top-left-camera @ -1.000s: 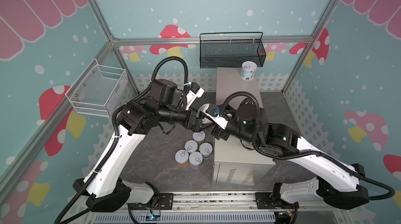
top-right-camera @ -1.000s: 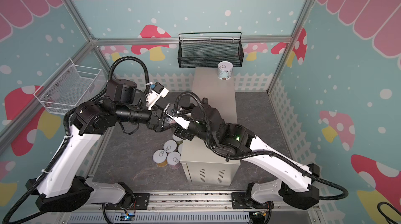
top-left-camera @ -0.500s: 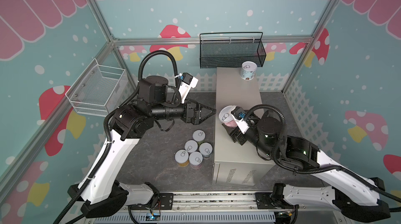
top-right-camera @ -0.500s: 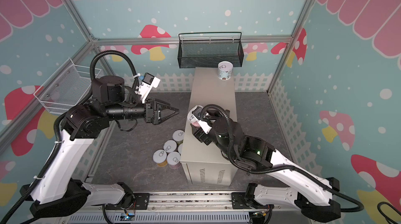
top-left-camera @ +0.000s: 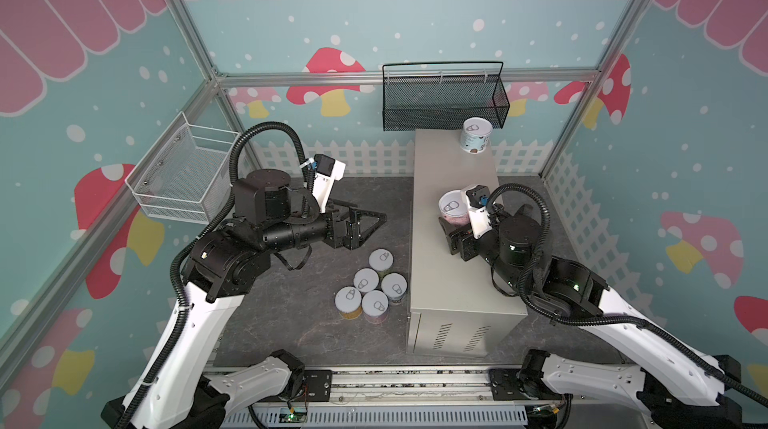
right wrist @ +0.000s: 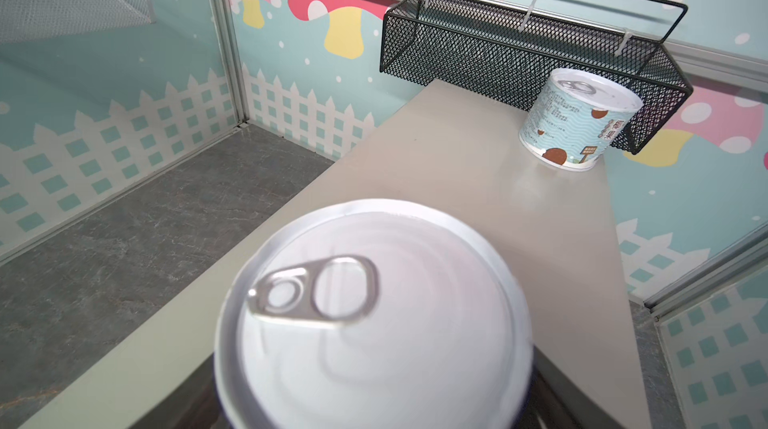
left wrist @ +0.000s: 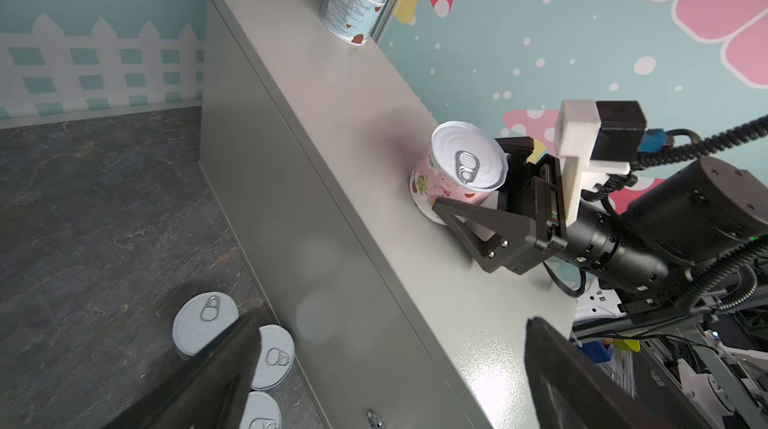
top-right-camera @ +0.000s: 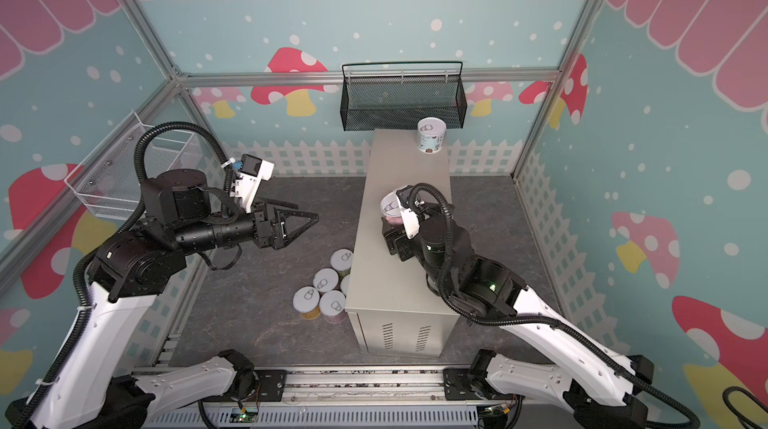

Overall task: Place and organize the canned foods onto the counter
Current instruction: 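Grasp the can with the right gripper and open the left gripper, then carry the can with the right gripper beside the blue-labelled can and release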

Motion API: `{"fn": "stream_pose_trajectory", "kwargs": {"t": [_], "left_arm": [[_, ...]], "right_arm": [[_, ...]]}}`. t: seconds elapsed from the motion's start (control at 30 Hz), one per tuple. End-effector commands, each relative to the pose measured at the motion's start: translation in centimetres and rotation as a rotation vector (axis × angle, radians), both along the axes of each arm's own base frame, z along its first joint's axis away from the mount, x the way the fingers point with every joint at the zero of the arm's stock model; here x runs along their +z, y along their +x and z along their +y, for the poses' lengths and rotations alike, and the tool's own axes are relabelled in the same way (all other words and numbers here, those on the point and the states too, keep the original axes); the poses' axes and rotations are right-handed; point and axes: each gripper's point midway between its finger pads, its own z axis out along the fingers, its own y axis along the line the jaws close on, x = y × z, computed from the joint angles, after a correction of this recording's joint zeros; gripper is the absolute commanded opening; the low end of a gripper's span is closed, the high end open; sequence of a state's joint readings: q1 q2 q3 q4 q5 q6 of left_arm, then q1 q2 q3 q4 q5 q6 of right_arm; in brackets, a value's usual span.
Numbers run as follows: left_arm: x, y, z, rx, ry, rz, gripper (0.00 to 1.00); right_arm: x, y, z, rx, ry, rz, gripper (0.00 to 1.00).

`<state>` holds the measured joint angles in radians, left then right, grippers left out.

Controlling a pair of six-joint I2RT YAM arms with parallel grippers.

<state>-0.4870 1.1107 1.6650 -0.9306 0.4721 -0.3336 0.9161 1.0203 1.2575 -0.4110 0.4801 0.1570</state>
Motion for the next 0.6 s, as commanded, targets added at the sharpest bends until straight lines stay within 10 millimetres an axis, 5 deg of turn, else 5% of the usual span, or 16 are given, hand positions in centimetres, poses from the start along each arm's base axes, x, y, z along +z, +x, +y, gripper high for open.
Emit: {"fn": "stream_pose_trajectory", "kwargs": {"t": [0.0, 0.37, 0.57], "left_arm": [[-0.5, -0.1, -0.1, -0.020, -0.004, -0.011, 0.99], [-2.9, -0.1, 0.5, 0.020, 0.004, 0.022, 0.99], [-2.8, 2.3, 2.6, 0.185, 0.076, -0.034, 0.99]], "right_arm": [[0.3, 1.3, 1.0, 0.033, 0.074, 0.011, 0.83], [-0.8, 4.8, 1.9, 0.042, 0.048, 0.029, 0.87], [0.4, 5.7, 2.4, 0.067, 0.078, 0.027, 0.95]]}}
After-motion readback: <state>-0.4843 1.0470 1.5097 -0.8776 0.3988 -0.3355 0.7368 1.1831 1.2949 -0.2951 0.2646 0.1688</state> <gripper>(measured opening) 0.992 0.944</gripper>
